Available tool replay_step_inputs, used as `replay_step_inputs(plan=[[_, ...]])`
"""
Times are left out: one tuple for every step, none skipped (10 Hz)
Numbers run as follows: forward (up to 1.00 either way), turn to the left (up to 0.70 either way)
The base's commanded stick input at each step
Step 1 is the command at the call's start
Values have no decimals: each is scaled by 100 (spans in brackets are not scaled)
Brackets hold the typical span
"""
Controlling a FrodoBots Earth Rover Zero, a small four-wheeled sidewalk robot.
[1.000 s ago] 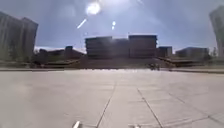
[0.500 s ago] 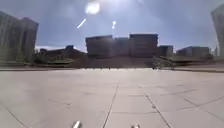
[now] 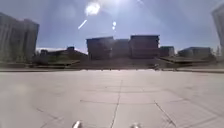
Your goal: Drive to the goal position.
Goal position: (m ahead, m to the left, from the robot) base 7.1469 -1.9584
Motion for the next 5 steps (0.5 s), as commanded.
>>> replay_step_inputs(plan=[[85, 0], [85, 0], [85, 0], [85, 0], [85, 0]])
